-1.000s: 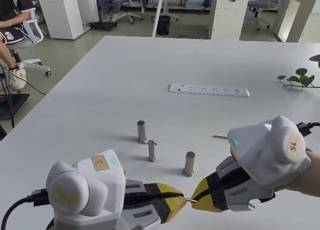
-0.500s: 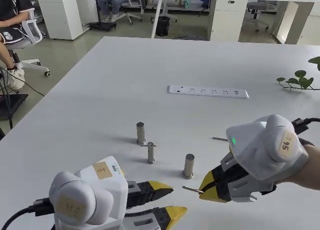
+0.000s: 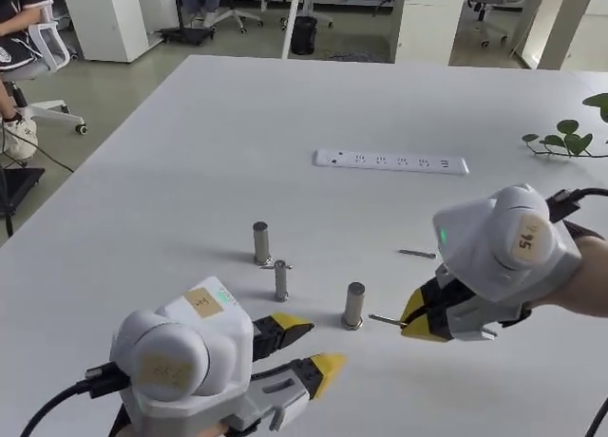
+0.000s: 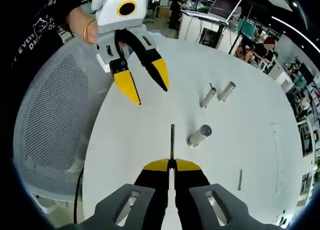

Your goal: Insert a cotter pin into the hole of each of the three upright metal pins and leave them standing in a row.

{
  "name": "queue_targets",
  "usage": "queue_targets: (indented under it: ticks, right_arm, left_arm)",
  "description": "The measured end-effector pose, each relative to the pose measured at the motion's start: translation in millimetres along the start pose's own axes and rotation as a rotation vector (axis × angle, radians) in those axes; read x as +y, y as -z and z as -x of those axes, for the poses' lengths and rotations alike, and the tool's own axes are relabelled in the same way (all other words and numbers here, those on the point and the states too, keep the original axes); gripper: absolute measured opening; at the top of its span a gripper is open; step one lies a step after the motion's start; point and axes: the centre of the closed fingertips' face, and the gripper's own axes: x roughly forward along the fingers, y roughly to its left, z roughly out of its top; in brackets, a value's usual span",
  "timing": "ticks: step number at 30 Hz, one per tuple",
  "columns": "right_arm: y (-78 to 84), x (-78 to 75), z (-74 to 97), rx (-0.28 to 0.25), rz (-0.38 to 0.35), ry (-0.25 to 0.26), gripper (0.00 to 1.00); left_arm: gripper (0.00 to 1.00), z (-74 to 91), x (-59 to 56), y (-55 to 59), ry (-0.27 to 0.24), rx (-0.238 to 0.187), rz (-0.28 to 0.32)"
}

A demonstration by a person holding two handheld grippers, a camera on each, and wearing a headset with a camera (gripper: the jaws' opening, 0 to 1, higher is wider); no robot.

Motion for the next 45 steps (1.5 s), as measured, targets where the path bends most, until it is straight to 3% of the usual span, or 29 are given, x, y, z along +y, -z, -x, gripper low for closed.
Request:
queue_targets:
  ticks: [12,24,30,45]
  right_arm:
    - [17.6,-24.4,-4.6,0.083,0.012,0.011,0.00]
    - [27.1,-41.7,-13.3,0.124,0.017,0.014,0.00]
    - [29.4,-46.0,-19.3,0.151,0.041,0.008,0.00]
    - [27.1,-48.3,-28.0,0.147,0.043,-0.002,0.00]
  left_arm:
    - [0.27,-28.8,17.7,-10.6,-0.022,-0.005,0.018]
    - [0.26,-61.0,32.6,-0.1,-0.055,0.027,0.025]
    - [0.26,-74.0,34.3,3.1,-0.051,0.035,0.030]
    - [0.18,-92.0,36.6,10.0,-0.038,0.045,0.057]
